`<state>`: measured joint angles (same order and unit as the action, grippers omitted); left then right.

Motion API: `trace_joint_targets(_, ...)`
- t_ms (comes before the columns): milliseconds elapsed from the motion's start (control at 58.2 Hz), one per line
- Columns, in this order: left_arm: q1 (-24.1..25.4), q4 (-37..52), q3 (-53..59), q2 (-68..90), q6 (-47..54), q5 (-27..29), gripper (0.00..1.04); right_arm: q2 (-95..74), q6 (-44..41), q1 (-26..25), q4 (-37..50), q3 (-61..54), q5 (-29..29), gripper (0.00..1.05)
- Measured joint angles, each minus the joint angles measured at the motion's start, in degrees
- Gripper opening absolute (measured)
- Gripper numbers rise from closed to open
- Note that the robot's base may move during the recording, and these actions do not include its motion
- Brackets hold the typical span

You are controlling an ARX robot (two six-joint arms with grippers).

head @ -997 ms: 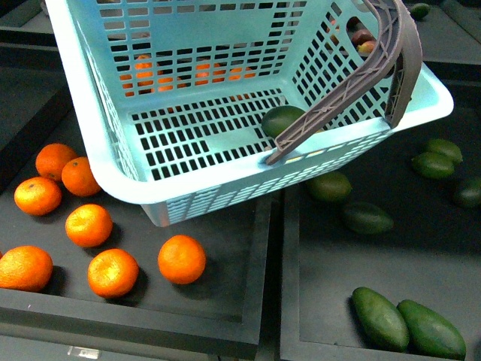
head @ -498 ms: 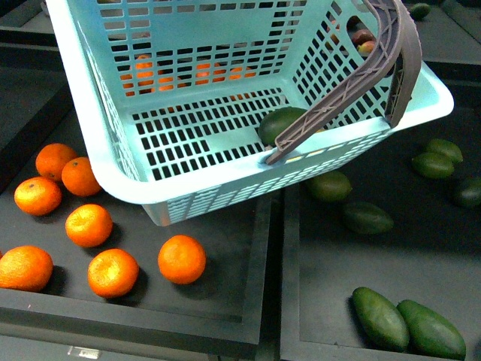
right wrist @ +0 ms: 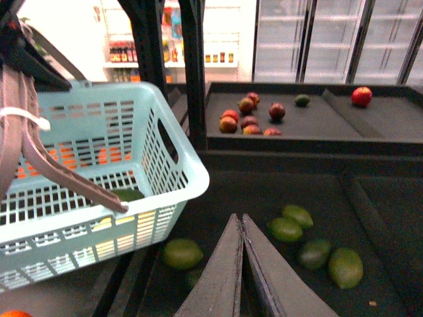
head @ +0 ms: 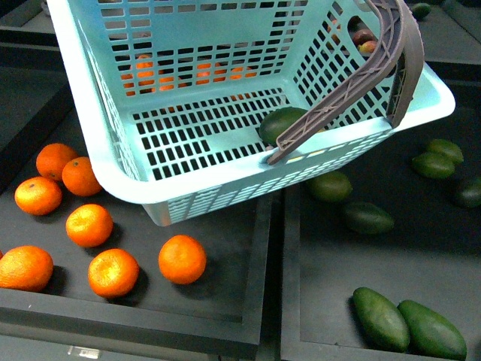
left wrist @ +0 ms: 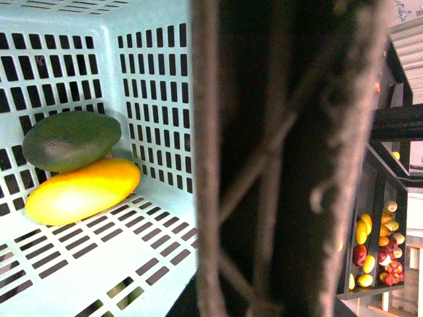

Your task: Pick mango and avocado into basket

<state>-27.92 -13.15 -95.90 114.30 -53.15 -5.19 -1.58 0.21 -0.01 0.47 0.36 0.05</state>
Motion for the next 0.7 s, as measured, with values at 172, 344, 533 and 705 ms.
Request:
trace_joint_targets(172, 0.0, 0.0, 0.0, 0.0, 0.0, 0.0, 0.05, 1.3, 0.0, 0.0, -0.4, 0.0, -0.1, 0.02)
trace_joint_targets(344, 0.0, 0.0, 0.0, 0.0, -0.1, -0.4, 0.05, 1.3, -0.1, 0.0, -0.4, 0.0, -0.1, 0.24)
trace_joint_targets(533, 0.0, 0.0, 0.0, 0.0, 0.0, -0.3, 0.05, 1.3, -0.1, 0.0, -0.4, 0.0, -0.1, 0.60)
trace_joint_targets(705, 0.0, 0.0, 0.0, 0.0, 0.0, -0.2, 0.05, 1.3, -0.1, 0.0, -0.4, 0.0, -0.1, 0.88)
